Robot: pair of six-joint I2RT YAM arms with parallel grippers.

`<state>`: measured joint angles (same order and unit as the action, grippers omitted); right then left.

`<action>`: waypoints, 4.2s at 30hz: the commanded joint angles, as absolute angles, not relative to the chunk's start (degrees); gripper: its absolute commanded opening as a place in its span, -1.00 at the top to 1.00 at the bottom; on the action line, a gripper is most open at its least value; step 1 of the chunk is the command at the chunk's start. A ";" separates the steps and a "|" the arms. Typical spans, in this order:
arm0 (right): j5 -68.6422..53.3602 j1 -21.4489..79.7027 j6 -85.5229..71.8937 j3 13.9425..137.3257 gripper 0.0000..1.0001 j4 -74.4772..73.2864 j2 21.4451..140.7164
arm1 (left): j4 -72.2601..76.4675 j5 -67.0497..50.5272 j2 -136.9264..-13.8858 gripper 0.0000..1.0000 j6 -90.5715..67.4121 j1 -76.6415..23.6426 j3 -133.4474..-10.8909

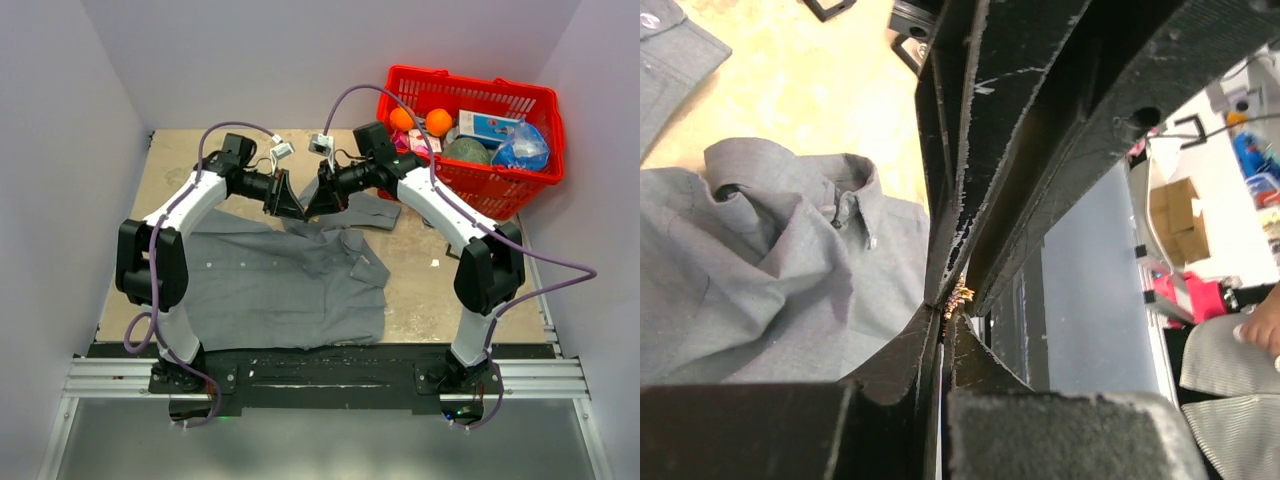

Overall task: Remove the brooch from the garment
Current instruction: Close the brooch, then place the brooch in the brooch box.

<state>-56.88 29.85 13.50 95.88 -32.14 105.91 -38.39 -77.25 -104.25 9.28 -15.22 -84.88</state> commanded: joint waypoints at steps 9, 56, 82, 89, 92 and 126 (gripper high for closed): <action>-50.80 34.28 2.74 91.59 0.96 -18.73 106.08 | -24.08 -89.74 -102.22 1.00 -6.50 -15.64 -86.13; -63.81 23.29 6.33 98.35 0.28 -36.92 103.36 | -38.58 -81.39 -103.89 1.00 10.98 -15.47 -88.51; -69.00 25.40 3.25 98.09 1.00 -32.07 104.95 | -37.44 -80.17 -104.50 0.95 9.67 -15.56 -89.38; -52.41 21.80 27.28 96.52 1.00 -50.61 96.27 | -39.64 -72.87 -104.50 -0.35 12.13 -15.47 -91.84; -37.93 19.08 34.16 89.67 1.00 -53.17 89.59 | -39.46 -69.01 -104.68 -0.92 11.69 -15.47 -92.98; 13.62 1.05 62.22 53.44 1.00 -20.75 87.44 | -40.87 -59.42 -100.55 -0.99 12.92 -15.47 -91.93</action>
<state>10.87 1.43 59.51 53.87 -26.37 86.61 -40.47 -60.25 -103.81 11.22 -15.51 -92.01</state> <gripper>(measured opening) 0.015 0.994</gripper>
